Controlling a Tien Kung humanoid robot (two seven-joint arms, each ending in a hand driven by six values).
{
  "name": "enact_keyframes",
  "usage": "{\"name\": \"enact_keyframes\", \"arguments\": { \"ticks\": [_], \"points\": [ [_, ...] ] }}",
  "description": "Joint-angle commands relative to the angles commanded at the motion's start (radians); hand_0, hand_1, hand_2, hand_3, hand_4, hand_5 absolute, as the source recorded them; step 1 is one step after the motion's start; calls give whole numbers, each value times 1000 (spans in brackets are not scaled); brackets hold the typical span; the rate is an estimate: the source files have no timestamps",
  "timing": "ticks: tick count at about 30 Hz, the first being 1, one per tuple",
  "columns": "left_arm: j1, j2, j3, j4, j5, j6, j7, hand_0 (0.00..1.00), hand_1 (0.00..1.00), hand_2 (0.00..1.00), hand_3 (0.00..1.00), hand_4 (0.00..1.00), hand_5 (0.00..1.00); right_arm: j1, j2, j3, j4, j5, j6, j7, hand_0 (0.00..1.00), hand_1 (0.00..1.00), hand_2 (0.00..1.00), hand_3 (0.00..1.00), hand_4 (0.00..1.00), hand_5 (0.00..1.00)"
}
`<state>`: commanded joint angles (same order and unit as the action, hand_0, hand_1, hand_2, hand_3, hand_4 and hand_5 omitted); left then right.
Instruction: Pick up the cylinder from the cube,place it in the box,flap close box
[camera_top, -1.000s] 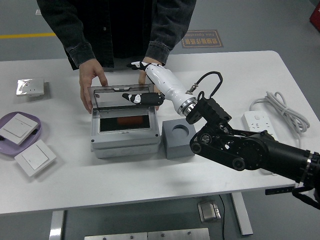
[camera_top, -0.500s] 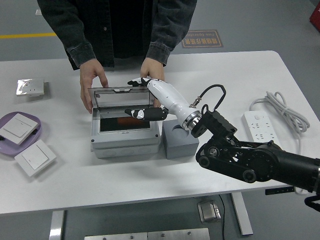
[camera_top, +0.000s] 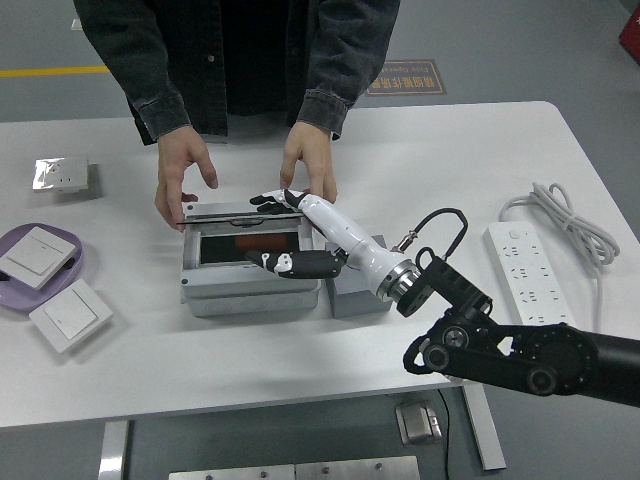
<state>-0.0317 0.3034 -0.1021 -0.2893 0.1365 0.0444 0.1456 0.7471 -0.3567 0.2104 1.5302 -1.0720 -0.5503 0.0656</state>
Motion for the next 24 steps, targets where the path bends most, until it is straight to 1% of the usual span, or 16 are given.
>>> {"name": "enact_keyframes", "arguments": {
  "ticks": [3, 4, 9, 10, 13, 18, 21, 24],
  "points": [
    [1, 1, 0, 0, 0, 1, -1, 632, 596, 550, 617, 705, 237, -9, -1, 8, 3, 80, 13, 18, 819, 790, 789, 815, 784, 407],
    [1, 1, 0, 1, -1, 1, -1, 631, 595, 550, 617, 703, 234, -13, -3, 13, 2, 111, 18, 23, 816, 786, 786, 814, 678, 398],
    [1, 2, 3, 1, -6, 1, -5, 631, 595, 550, 617, 703, 234, -34, -18, 45, 5, 219, 26, 27, 816, 786, 786, 814, 678, 398],
    [2, 1, 4, 1, -7, 1, -6, 631, 594, 547, 616, 701, 230, -41, -24, 61, 12, 229, 26, 25, 815, 791, 788, 822, 633, 409],
    [4, 0, 4, 1, -8, 0, -6, 631, 594, 547, 616, 701, 230, -62, -44, 119, 35, 212, 23, 14, 815, 791, 788, 822, 633, 409],
    [11, -1, 6, 1, -14, 0, -8, 631, 594, 547, 616, 700, 229, -125, -76, 238, 60, 131, 19, -4, 815, 795, 792, 828, 651, 414],
    [17, -5, 8, 1, -20, 0, -9, 631, 594, 547, 616, 700, 229, -176, -76, 312, 52, 88, 20, 1, 815, 795, 792, 828, 651, 414],
    [24, -8, 10, 0, -26, 0, -9, 631, 594, 547, 616, 699, 227, -227, -61, 388, 39, 64, 20, 17, 812, 791, 791, 825, 660, 417]
  ]
}}
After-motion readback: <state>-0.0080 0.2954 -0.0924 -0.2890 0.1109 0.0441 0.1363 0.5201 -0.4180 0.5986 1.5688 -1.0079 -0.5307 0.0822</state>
